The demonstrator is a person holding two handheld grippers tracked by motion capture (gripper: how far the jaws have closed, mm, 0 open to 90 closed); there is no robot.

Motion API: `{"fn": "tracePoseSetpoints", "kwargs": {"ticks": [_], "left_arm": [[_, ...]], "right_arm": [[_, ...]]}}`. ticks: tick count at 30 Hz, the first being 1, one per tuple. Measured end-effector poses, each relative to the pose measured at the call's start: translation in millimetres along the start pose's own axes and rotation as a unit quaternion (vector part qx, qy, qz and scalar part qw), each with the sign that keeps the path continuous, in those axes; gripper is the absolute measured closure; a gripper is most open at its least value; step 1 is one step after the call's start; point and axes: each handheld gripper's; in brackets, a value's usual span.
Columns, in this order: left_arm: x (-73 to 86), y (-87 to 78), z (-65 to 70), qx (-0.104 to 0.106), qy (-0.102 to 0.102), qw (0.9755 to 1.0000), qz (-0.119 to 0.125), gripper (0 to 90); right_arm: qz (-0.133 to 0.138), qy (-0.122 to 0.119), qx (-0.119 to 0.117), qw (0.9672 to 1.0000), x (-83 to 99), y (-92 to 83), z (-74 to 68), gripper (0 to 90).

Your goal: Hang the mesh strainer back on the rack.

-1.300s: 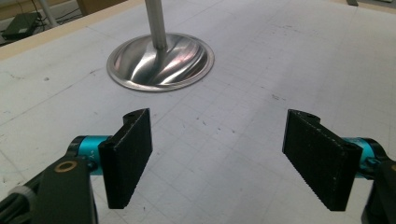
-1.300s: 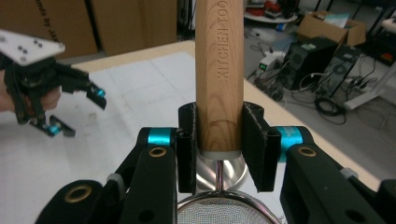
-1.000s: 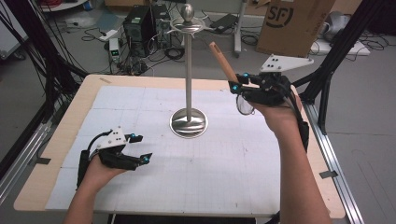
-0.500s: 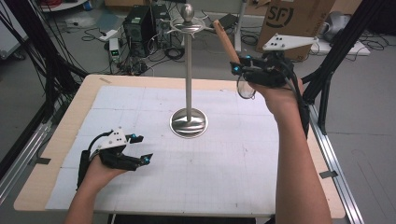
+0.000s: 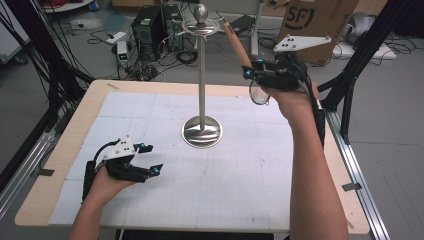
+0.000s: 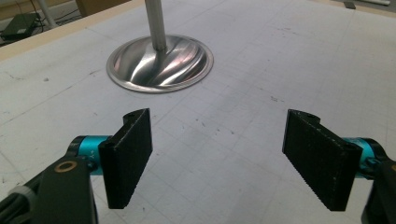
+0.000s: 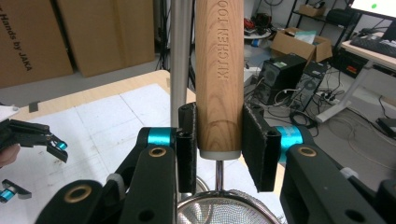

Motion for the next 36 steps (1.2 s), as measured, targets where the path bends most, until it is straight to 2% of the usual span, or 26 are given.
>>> {"fn": "tracePoseSetpoints", "kwargs": {"ticks": [2,3,15,18,29,36], "left_arm": [[0.1,0.3,0.0,0.000,-0.001,1.0000,0.000,24.8],[0.1,0.3,0.0,0.000,-0.001,1.0000,0.000,24.8],[0.2,0.6,0.9,0.001,-0.002,1.0000,-0.001,24.8],[0.2,0.7,0.8,0.002,-0.003,1.0000,0.000,24.8],[-0.2,-0.6,0.0,0.002,-0.001,1.0000,0.003,24.8],[-0.2,-0.6,-0.2,0.003,-0.002,1.0000,0.004,24.8]], "right_arm": [[-0.004,0.003,-0.005,1.0000,-1.2,1.1,-2.9,68.1],[-0.002,-0.006,-0.005,1.0000,-1.8,2.2,-3.0,68.1],[0.000,-0.017,-0.021,0.9996,-7.0,10.2,-14.8,68.0],[-0.007,-0.017,-0.025,0.9995,-7.2,14.8,-17.7,68.0],[-0.033,-0.016,-0.015,0.9992,-7.1,34.7,-22.2,68.0],[-0.046,-0.004,-0.012,0.9989,-5.1,42.1,-22.7,68.1]]}}
Point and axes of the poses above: each handheld gripper's, and its own axes: y roughly forward along the jaws, x roughly out of its underside, z roughly to its right, and after that the axes turned 14 degrees about -y, right-handed
